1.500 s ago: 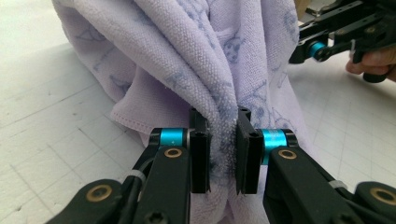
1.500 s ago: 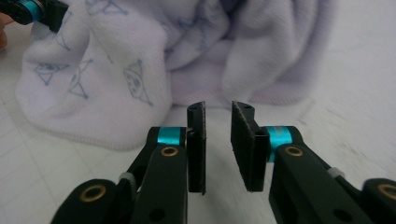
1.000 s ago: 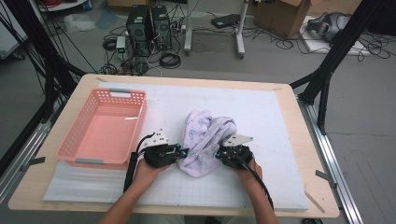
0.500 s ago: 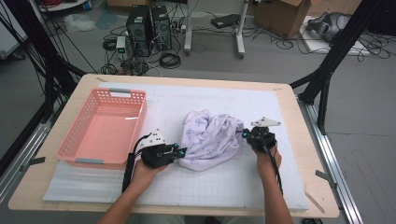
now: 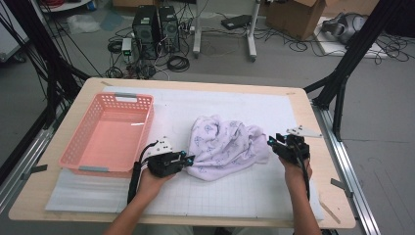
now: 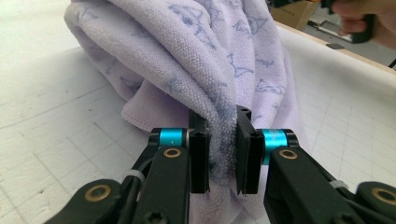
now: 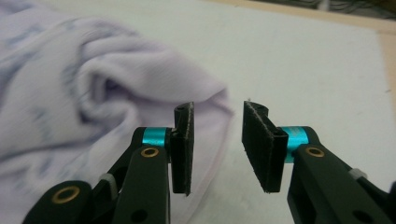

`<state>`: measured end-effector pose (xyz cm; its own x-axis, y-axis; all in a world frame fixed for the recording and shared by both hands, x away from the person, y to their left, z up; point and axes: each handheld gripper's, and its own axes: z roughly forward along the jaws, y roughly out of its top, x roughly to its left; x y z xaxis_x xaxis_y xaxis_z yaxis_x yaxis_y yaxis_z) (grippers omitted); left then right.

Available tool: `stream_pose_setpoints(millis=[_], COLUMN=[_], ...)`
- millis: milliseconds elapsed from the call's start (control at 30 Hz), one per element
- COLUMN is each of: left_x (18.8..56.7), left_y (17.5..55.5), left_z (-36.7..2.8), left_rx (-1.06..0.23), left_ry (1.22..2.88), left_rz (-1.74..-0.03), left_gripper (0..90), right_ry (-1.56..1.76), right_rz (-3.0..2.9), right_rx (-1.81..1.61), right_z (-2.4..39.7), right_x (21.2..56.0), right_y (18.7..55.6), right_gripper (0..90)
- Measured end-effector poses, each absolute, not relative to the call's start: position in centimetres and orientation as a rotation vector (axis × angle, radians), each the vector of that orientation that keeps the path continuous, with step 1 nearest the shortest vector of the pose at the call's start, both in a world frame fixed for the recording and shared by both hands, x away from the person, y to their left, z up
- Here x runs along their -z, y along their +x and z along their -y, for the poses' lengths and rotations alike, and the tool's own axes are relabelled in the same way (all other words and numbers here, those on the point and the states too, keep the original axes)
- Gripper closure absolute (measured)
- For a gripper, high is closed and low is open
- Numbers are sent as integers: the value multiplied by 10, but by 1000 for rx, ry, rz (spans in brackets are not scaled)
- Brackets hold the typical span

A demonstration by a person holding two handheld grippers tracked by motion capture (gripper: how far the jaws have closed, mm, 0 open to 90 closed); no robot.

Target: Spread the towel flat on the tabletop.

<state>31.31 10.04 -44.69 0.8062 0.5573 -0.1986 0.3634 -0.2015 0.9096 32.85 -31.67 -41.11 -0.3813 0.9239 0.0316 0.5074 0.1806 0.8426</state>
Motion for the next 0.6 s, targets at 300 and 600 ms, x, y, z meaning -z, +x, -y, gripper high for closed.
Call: stream_pose_setpoints(millis=[300, 600], left_x=[446, 445], left_y=[314, 308], left_z=[-104, -112], left_rx=[-196, -178], left_ry=[1782, 1813], left_rz=[-801, -786], left_gripper=[485, 480], right_ry=[1175, 1103], right_rz=[-2241, -2244], right_rx=[-1134, -1043], right_z=[275, 275], right_x=[442, 435], right_y=[307, 296], right_gripper=[581, 821])
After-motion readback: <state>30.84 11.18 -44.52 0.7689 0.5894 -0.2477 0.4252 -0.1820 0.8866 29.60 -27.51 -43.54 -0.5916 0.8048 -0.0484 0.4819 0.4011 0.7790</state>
